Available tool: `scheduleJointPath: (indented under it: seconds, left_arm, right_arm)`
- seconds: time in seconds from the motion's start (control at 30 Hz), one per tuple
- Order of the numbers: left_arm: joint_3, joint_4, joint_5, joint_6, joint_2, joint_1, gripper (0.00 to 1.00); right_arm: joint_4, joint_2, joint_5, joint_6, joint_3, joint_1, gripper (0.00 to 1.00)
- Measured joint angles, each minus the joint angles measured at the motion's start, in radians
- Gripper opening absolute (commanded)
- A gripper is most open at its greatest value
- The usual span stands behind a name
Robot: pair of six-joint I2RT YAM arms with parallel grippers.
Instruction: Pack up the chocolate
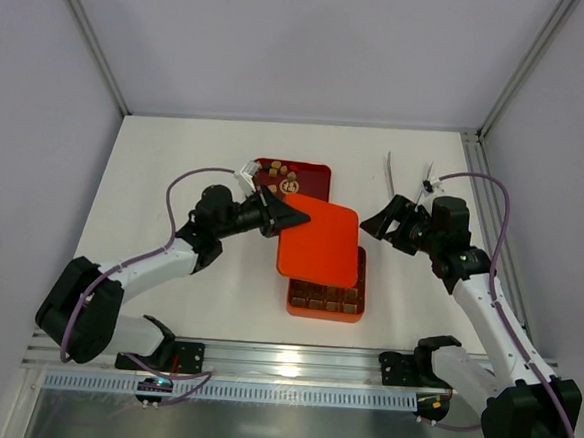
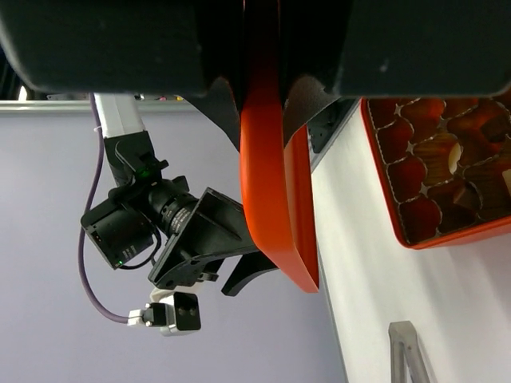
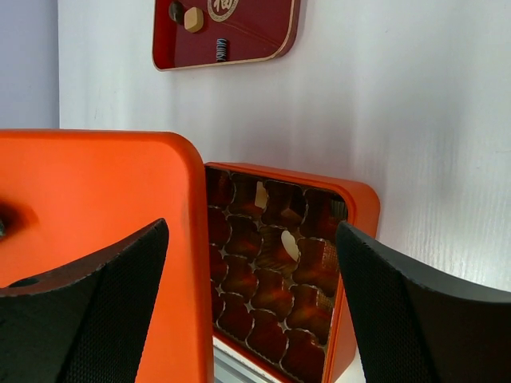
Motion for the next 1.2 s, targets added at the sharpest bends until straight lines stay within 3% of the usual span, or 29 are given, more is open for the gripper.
scheduleJointPath:
  seconds: [0.3, 1.2]
  left_arm:
    - [-0.046, 0.182, 0.044, -0.043, 0.152, -0.003, 0.00]
    - [-0.121, 0.473, 0.058, -0.085, 0.396, -0.046, 0.00]
  right_arm:
    - [0.045, -0.033, 0.012, 0.002, -0.084, 0.000, 0.85]
    - [0.142, -0.041, 0.032, 0.018, -0.236, 0.000, 0.85]
